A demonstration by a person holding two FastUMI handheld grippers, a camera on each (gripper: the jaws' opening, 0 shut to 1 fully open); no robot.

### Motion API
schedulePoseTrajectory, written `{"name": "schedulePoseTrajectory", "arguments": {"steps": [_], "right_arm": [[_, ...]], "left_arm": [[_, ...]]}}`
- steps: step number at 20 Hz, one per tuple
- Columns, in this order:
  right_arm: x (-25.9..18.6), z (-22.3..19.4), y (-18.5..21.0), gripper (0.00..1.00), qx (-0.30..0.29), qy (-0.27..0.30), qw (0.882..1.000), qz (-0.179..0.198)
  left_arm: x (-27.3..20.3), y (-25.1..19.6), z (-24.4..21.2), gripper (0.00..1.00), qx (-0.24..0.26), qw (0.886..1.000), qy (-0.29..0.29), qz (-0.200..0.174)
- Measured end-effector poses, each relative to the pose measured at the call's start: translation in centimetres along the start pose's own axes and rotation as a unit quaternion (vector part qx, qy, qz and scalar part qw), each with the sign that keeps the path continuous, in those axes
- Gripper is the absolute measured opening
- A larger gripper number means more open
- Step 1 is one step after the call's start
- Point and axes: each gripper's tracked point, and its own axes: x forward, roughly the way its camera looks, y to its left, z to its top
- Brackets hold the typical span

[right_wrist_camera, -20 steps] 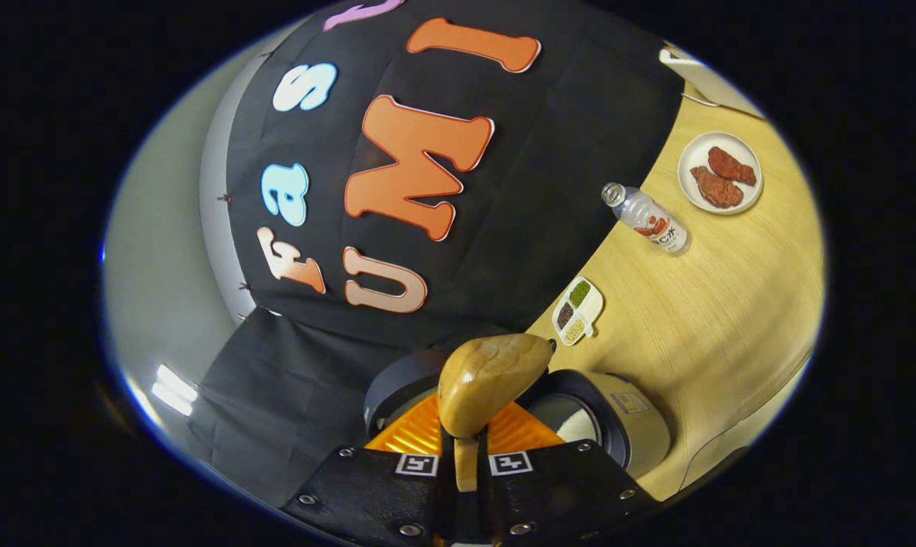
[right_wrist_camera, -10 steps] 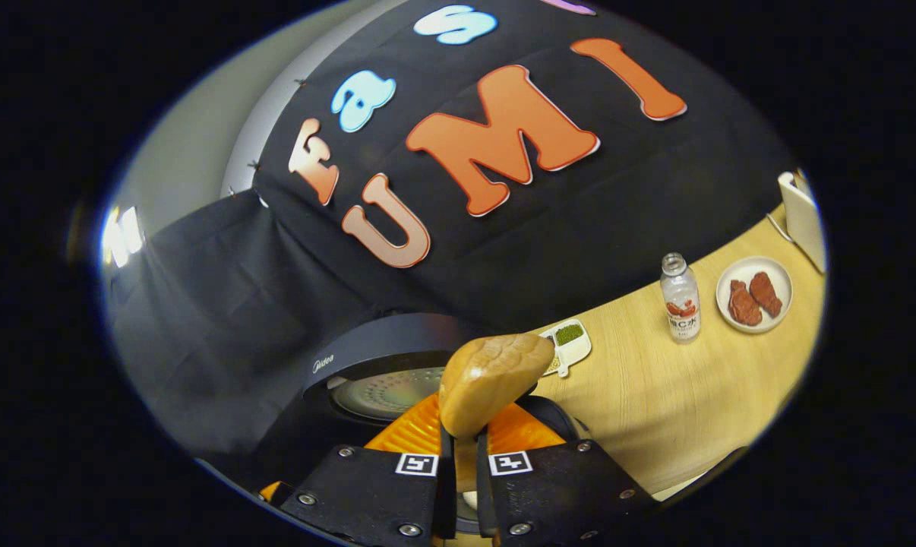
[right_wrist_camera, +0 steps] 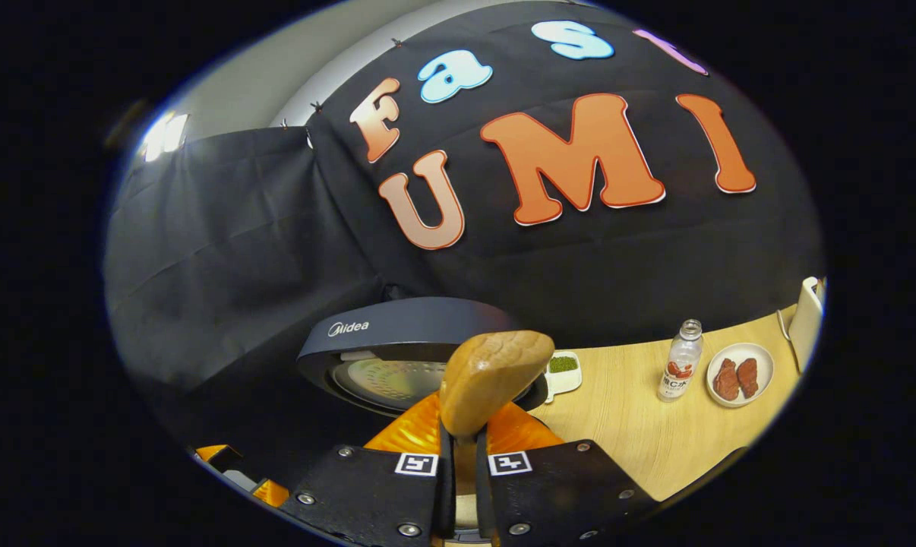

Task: Close the left gripper, press the button to open the rice cooker; take a wooden spoon from the chopstick holder with the right hand, scoop a spoonful of rice and pour it into the rice cooker, then put the wooden spoon back into the chopstick holder.

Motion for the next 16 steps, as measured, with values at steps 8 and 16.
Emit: {"name": "schedulePoseTrajectory", "arguments": {"steps": [8,16], "right_arm": [[-0.2,1.2,2.0,0.1,-0.076,-0.017,0.997,0.015],[-0.6,1.8,4.9,0.1,-0.186,-0.039,0.981,0.036]], "left_arm": [[-0.1,-0.4,0.1,0.94,0.004,1.0,-0.003,-0.002],[-0.4,0.0,0.0,0.94,0.002,1.0,-0.001,0.003]]}}
